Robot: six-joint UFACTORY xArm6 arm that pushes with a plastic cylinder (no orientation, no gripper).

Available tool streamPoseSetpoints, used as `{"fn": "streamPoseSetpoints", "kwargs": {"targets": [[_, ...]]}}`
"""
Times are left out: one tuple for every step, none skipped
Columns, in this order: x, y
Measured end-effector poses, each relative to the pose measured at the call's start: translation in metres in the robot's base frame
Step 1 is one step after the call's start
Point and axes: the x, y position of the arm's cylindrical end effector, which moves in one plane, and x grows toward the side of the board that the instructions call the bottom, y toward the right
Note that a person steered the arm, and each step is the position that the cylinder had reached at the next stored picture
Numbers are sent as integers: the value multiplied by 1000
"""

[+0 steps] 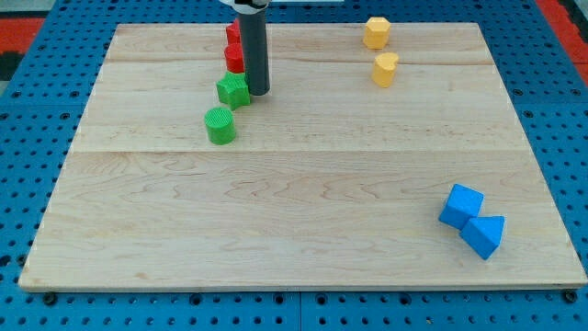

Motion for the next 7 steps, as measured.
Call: {"fn": "streamPoseSetpoints", "kwargs": {"targets": [[-1,-21],[9,15],[41,73],[97,44],[113,-46],[90,-131],[25,-116]]}}
